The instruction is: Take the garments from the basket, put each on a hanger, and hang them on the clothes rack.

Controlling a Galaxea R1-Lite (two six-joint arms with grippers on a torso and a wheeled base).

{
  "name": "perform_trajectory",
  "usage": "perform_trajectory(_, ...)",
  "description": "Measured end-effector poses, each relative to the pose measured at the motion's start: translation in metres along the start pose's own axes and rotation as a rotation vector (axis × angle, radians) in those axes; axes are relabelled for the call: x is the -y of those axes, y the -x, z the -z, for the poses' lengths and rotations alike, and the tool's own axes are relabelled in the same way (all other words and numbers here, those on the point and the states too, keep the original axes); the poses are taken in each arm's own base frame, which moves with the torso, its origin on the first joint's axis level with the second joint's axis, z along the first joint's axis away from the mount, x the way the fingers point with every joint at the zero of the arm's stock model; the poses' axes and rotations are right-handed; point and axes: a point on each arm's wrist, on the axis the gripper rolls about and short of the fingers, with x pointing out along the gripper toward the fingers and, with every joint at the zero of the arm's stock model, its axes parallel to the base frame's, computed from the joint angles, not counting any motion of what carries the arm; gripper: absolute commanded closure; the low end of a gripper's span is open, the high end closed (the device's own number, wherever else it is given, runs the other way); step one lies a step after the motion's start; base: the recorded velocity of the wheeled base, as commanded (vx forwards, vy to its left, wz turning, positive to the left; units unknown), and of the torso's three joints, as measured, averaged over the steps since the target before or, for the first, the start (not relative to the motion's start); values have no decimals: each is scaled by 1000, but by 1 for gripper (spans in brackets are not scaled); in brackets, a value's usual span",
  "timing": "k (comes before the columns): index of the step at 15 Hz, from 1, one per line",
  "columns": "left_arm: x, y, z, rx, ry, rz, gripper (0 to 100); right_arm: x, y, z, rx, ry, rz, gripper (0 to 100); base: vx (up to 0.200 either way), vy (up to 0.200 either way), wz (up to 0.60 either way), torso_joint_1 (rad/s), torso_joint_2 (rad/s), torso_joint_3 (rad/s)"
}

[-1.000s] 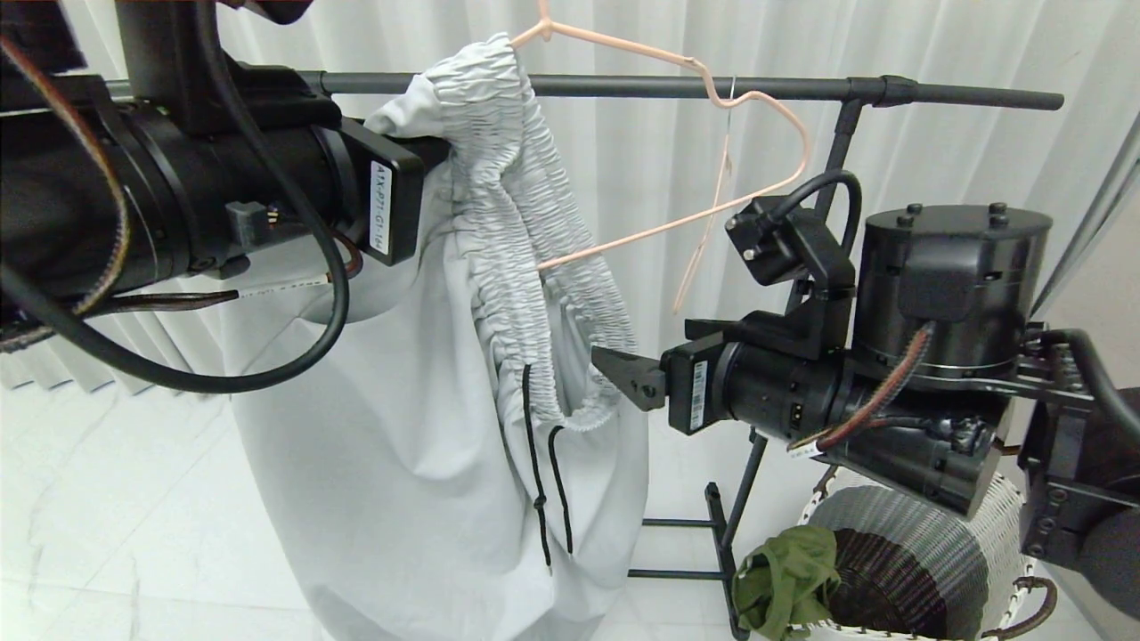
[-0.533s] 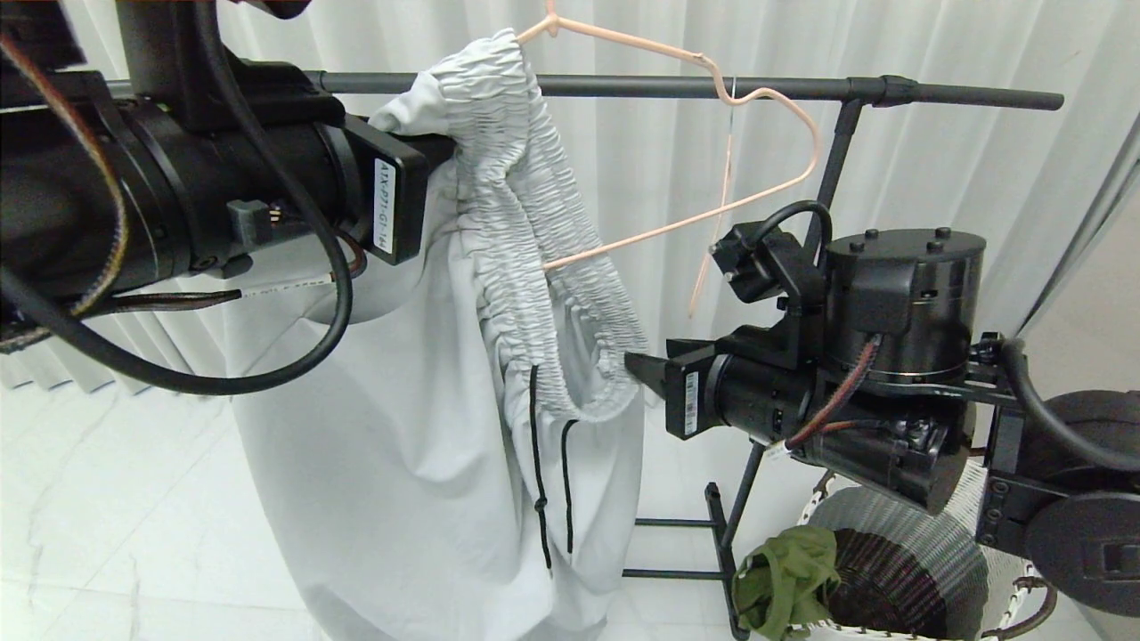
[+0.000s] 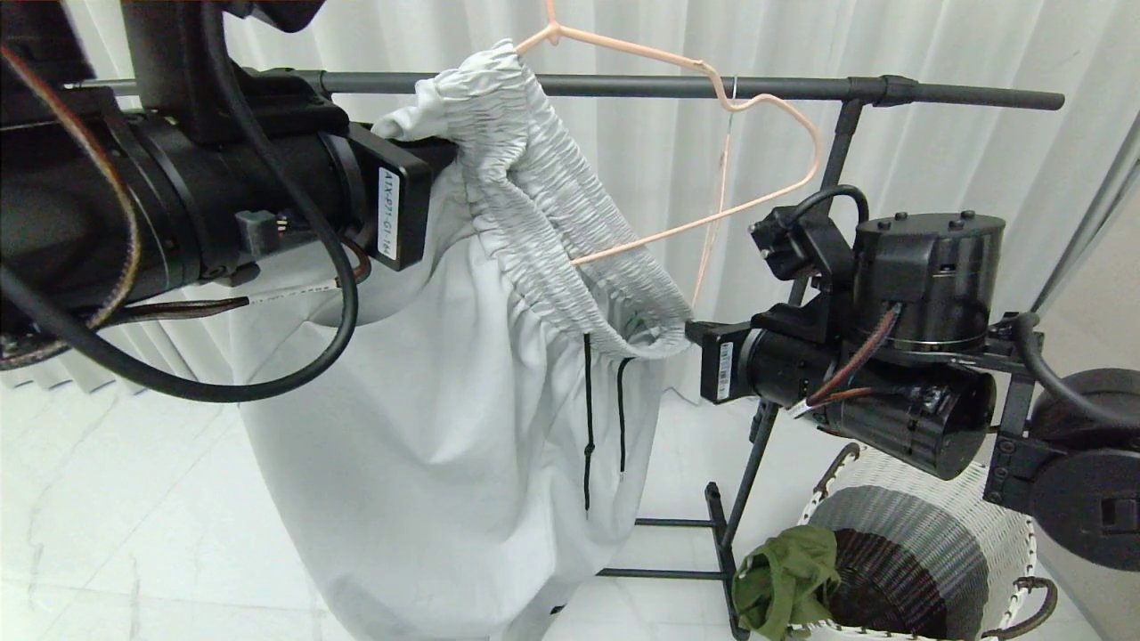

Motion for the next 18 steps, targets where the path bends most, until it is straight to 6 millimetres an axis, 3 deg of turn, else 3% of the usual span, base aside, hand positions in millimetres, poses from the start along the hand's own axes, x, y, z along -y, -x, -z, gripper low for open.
perform_trajectory(7, 3, 3, 23, -74, -119, 10, 100, 52, 5, -22, 66, 12, 157, 100, 0, 0, 0, 0, 0, 0)
perform_trajectory(10, 5, 11, 37, -113, -157, 19, 100, 63, 12, -29, 90, 16, 191, 100, 0, 0, 0, 0, 0, 0)
perform_trajectory(14, 5, 19, 56, -168, -250, 25, 100, 66, 17, -33, 101, 31, 203, 100, 0, 0, 0, 0, 0, 0)
perform_trajectory(18, 6, 20, 70, -218, -263, 31, 100, 50, 25, -34, 87, 62, 149, 100, 0, 0, 0, 0, 0, 0)
